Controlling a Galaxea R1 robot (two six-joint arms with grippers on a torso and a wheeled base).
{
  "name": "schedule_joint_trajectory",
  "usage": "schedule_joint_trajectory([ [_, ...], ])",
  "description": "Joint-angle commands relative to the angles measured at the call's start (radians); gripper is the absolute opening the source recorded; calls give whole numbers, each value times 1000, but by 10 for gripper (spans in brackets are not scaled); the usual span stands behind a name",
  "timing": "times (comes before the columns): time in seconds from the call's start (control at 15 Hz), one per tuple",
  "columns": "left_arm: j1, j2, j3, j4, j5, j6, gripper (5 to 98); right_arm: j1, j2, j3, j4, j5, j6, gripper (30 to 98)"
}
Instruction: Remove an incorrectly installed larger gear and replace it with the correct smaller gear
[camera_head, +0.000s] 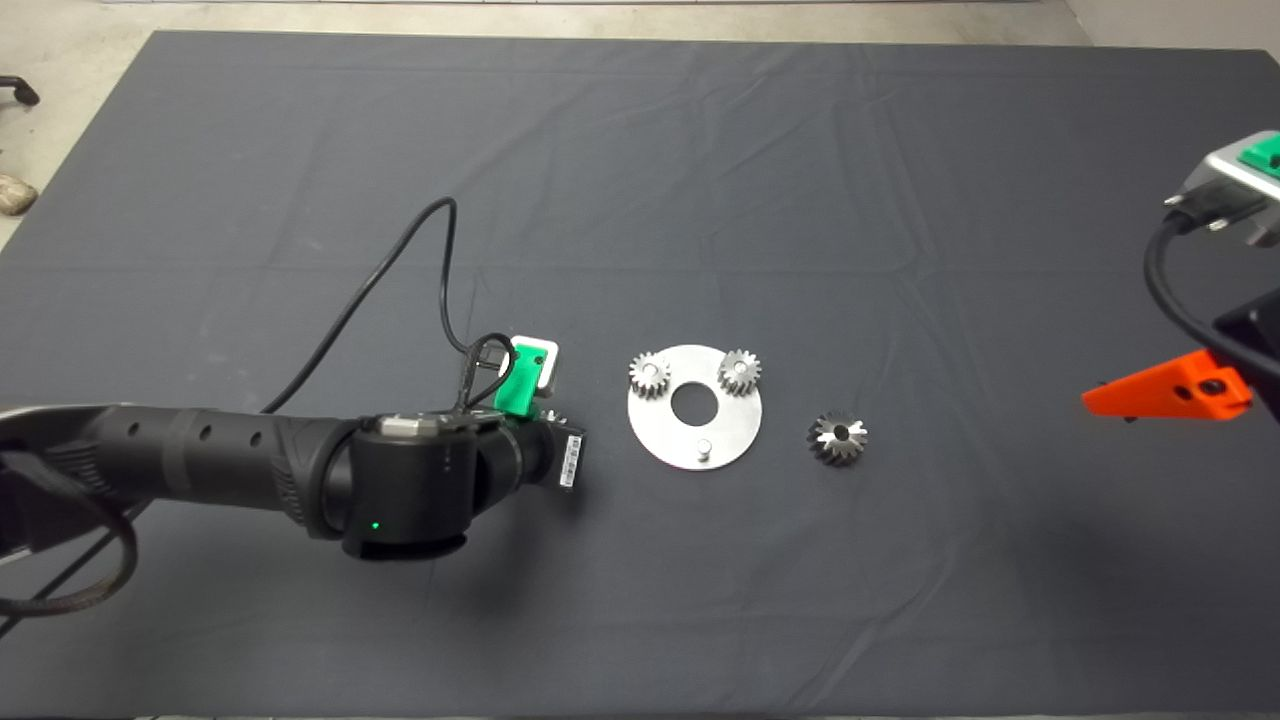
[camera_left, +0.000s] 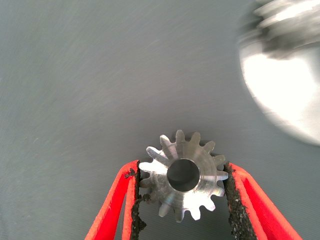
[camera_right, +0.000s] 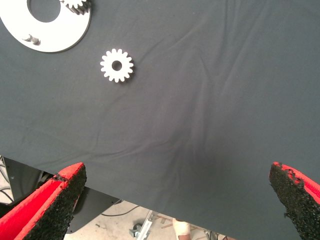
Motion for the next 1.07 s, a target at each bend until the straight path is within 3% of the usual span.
schedule_joint_trajectory([
  [0.0,-93,72,52,-94,39,-3,352,21,-2,6,31,-46,7,968],
  [0.27,-162,139,65,-172,39,-45,347,21,-2,8,31,-46,7,968],
  [0.67,-163,313,43,-172,38,-50,347,21,-7,8,31,-46,7,968],
  [0.87,-165,359,30,-172,28,-29,347,20,-16,8,31,-48,6,968],
  [1.0,-164,381,-6,-173,-27,19,347,19,-20,8,31,-49,6,968],
])
